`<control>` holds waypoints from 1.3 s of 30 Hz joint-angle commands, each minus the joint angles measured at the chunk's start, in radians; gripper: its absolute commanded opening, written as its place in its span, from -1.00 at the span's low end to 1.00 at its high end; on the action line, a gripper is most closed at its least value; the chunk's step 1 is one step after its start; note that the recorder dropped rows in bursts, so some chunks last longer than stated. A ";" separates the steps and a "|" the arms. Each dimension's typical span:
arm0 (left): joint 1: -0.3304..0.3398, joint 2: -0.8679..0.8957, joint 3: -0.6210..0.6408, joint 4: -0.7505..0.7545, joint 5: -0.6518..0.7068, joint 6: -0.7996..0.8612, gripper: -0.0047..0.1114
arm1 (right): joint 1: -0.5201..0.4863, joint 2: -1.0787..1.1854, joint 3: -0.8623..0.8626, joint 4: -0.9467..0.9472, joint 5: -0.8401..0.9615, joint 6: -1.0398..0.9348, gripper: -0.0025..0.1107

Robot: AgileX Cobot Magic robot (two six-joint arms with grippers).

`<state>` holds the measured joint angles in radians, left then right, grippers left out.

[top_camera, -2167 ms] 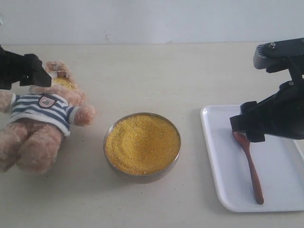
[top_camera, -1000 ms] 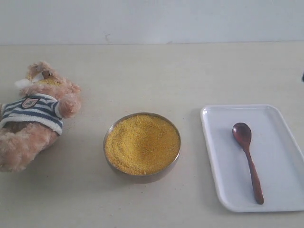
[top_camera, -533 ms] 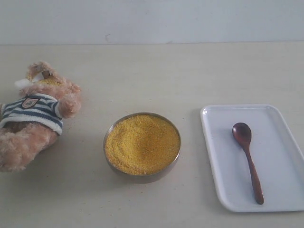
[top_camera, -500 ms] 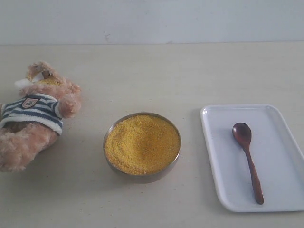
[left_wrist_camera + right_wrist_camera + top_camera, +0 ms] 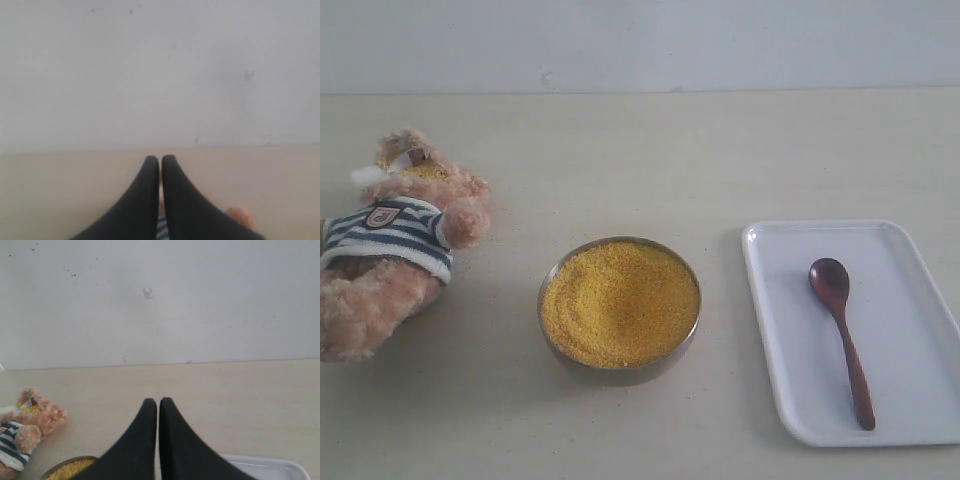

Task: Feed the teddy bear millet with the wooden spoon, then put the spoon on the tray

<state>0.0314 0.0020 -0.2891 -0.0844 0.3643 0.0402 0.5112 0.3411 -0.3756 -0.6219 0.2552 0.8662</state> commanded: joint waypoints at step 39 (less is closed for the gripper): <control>0.171 -0.002 0.289 -0.137 -0.058 0.087 -0.85 | -0.003 -0.006 0.007 -0.013 0.004 -0.004 -0.93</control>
<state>0.1978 0.0020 -0.0032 -0.2091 0.3215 0.1341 0.5112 0.3403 -0.3756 -0.6219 0.2590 0.8662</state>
